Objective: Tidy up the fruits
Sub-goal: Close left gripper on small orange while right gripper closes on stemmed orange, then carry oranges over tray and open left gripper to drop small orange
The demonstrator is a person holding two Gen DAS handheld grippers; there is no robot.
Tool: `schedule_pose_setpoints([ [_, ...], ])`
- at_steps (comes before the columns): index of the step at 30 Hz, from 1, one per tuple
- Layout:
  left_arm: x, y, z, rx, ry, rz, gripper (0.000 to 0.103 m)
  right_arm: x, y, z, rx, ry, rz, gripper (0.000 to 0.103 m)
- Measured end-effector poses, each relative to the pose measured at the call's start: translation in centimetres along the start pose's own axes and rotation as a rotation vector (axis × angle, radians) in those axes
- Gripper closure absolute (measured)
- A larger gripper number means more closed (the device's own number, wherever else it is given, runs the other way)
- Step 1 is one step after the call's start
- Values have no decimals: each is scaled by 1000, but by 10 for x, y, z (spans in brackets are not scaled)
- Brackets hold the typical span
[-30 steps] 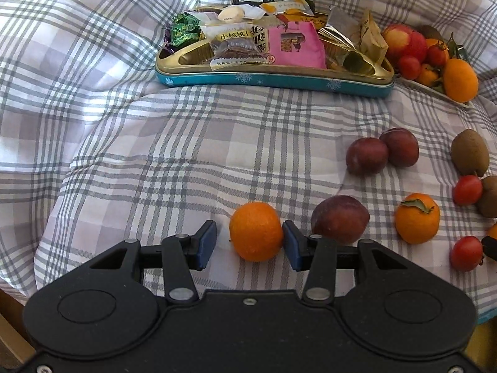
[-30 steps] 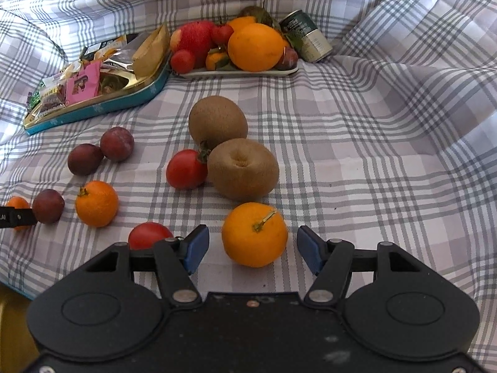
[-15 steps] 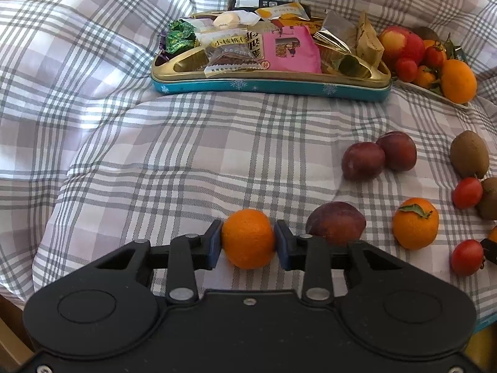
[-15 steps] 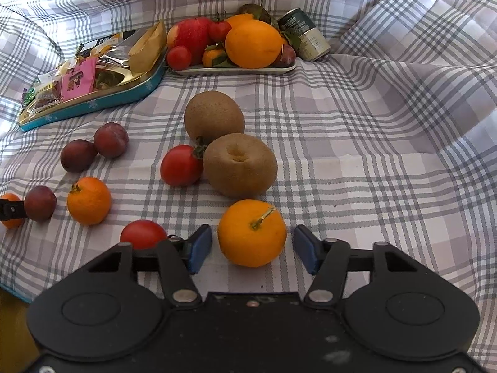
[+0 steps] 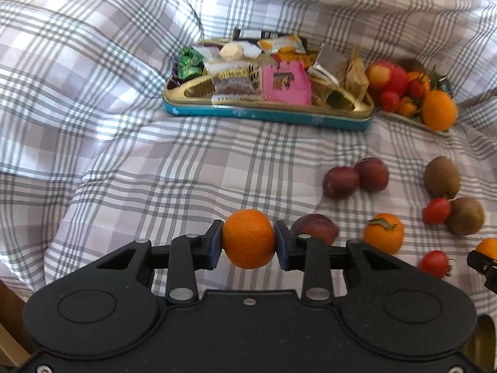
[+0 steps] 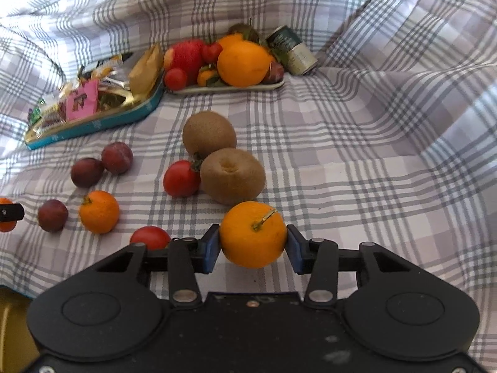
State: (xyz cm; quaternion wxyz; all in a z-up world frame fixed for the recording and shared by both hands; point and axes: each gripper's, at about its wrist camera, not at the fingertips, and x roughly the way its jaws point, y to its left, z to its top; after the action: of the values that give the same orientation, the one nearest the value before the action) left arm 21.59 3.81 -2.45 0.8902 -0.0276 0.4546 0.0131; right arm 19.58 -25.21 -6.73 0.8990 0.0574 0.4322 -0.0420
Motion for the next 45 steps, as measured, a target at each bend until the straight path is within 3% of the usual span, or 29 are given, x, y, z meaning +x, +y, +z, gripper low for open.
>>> schedule_pose_setpoints([
  [8,-52,-6,-18,22,-54,-34,60,-55,-6,-12,13,-71,34,56],
  [19,-111,-14,-74,63,-68,-64,60,-123,-5,-67,19,-103,112,56],
  [32,-144,-20,-134,37,-42,-49,60,-180,-9,-134,18,-131,149,56],
  [45,-143,-27,-154,31,-7,-51,60,-191,-3,-142,-24,-127,165,56],
])
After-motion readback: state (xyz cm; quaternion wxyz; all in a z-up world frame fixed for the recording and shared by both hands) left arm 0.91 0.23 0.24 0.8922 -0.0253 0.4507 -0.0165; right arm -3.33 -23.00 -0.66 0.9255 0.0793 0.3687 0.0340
